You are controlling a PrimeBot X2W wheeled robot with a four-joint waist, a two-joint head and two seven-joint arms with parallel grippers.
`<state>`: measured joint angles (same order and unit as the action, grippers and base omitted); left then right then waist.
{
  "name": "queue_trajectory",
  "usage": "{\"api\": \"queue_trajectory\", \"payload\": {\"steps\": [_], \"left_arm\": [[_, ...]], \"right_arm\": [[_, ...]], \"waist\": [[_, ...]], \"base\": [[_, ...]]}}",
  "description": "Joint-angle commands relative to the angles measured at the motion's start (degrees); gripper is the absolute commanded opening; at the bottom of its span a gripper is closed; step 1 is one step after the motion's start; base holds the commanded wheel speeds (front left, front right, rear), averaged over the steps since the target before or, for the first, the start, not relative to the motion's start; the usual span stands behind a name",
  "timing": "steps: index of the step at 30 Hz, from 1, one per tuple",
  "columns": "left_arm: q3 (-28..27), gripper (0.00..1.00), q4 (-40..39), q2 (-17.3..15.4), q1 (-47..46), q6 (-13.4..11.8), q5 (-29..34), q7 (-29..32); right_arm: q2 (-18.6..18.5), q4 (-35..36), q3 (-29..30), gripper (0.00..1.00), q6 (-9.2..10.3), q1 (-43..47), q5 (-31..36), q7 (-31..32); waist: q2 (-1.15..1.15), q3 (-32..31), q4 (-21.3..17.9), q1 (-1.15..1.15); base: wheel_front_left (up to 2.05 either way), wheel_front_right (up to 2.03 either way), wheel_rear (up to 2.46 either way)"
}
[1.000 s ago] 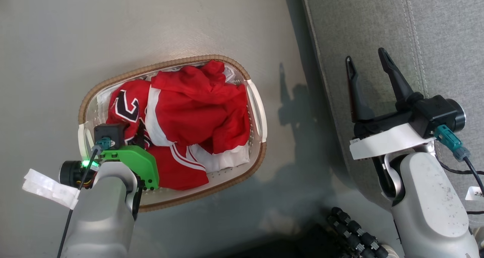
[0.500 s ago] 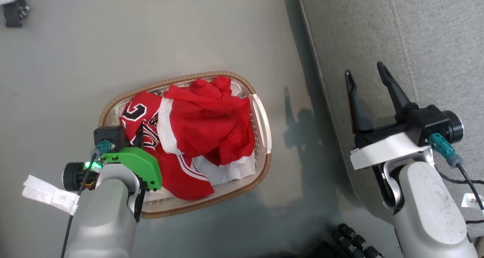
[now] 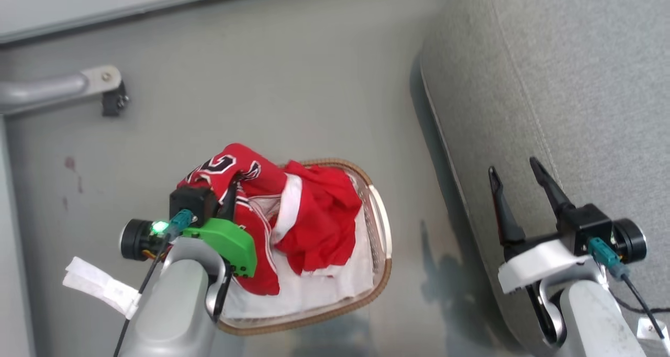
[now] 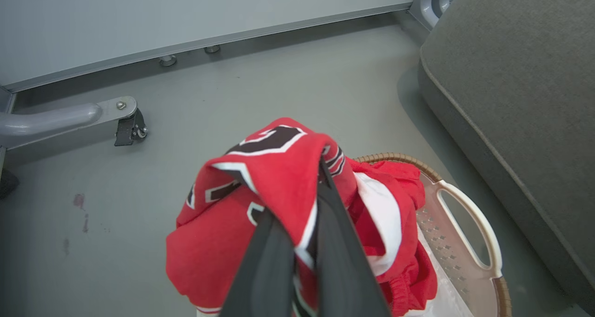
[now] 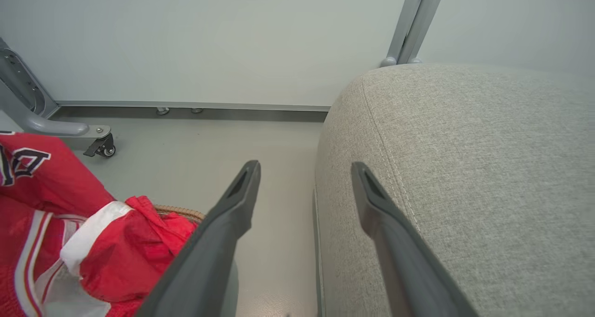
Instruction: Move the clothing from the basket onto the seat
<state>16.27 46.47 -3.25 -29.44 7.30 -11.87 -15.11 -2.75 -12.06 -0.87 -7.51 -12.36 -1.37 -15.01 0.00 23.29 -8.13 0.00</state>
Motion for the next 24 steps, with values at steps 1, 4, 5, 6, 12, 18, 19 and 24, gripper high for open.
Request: {"api": "queue_trajectory", "payload": {"steps": [1, 4, 5, 6, 12, 18, 19, 24], "left_arm": [[1.3, 0.00, -1.8, 0.0, 1.1, 0.3, -0.7, -0.1], [4.1, 0.00, -5.2, -0.5, 1.2, 0.3, -1.3, -0.1], [5.1, 0.00, -6.4, -1.2, 0.9, 0.3, -1.6, -0.1], [5.9, 0.00, -7.2, -1.5, 0.7, 0.2, -1.8, -0.1], [13.4, 0.00, -13.7, -4.2, -3.5, 0.2, -5.7, -0.1], [19.1, 0.00, -18.0, -7.2, -10.7, 0.2, -9.3, -0.1], [20.0, 0.00, -18.4, -7.8, -11.9, 0.2, -9.9, -0.1], [23.5, 0.00, -19.9, -9.0, -17.0, 0.1, -11.5, 0.1]], "right_arm": [[-0.2, -0.4, 0.3, 1.00, 0.04, 2.0, 0.5, -0.3], [-0.2, -0.7, 0.5, 1.00, 0.04, 4.0, 0.9, -0.3], [-0.2, -0.9, 0.5, 1.00, 0.04, 4.7, 1.0, -0.3], [-0.2, -1.0, 0.4, 1.00, 0.04, 5.3, 1.1, -0.3], [-0.2, -1.6, 0.7, 1.00, 0.04, 8.7, 1.6, -0.3], [-0.2, -1.9, 0.0, 1.00, 0.04, 10.2, 1.6, -0.3], [-0.2, -1.9, -0.2, 1.00, 0.04, 10.4, 1.5, -0.3], [-0.2, -1.4, -1.6, 1.00, 0.04, 9.9, 1.4, -0.3]], "waist": [[0.00, -10.2, 3.7, 0.00], [0.00, -14.2, 4.2, 0.00], [0.00, -15.5, 4.3, 0.00], [0.00, -16.5, 4.3, 0.00], [0.00, -22.0, 4.7, 0.00], [0.00, -24.3, 4.6, 0.00], [0.00, -24.6, 4.6, 0.00], [0.00, -25.7, 4.2, 0.00]], "base": [[0.00, 0.00, 0.00], [0.00, 0.00, 0.00], [0.00, 0.00, 0.00], [0.00, 0.00, 0.00], [0.00, 0.00, 0.00], [0.00, 0.00, 0.00], [0.00, 0.00, 0.00], [0.00, 0.00, 0.00]]}}
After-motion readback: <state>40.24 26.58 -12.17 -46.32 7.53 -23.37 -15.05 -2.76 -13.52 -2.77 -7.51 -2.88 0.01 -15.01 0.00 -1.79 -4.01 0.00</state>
